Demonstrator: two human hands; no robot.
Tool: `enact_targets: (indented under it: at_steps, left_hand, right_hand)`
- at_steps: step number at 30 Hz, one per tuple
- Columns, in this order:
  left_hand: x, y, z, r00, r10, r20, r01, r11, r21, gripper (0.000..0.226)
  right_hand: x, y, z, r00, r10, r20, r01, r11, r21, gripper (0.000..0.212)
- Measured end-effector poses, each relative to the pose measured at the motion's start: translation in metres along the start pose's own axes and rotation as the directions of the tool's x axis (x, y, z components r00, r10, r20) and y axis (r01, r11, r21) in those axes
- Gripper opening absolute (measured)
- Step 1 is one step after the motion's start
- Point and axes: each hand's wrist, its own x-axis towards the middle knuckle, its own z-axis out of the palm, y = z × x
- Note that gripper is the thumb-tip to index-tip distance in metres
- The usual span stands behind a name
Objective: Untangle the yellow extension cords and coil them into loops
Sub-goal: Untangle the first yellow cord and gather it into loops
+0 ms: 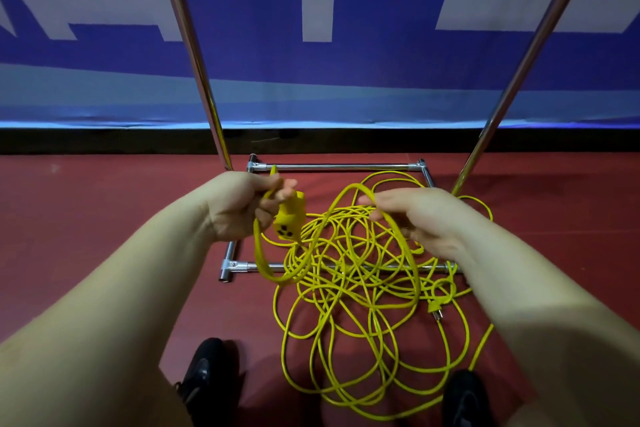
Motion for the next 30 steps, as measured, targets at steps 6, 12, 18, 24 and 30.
enact_targets:
  at_steps: [6,12,18,24,30]
  left_hand:
    - [-0.006,-0.010,0.019,0.993,0.098,0.064,-0.110,0.964,0.241,0.032]
    - [-0.002,-0.030,0.036,0.980,0.070,0.186,-0.129,0.935,0.329,0.028]
    - [-0.004,-0.040,0.052,0.954,0.032,0.298,-0.158,0.899,0.409,0.030]
    - [-0.002,-0.036,0.058,0.970,0.157,0.183,-0.202,0.944,0.262,0.026]
    - [0.005,-0.029,0.055,0.981,0.193,0.026,-0.189,0.975,-0.115,0.028]
  right_hand:
    - [-0.007,-0.005,0.008,0.978,0.113,0.177,-0.152,0.963,0.224,0.012]
    - [0.003,-0.002,0.010,0.988,0.142,0.057,-0.141,0.702,0.698,0.012]
    - [0.012,0.006,0.007,0.988,0.149,-0.031,-0.091,0.744,0.662,0.015]
    - [0.004,0.006,0.011,1.000,0.007,-0.019,-0.008,0.999,-0.036,0.034]
    - [-0.003,0.019,0.028,0.943,-0.165,0.287,0.265,0.897,-0.354,0.039]
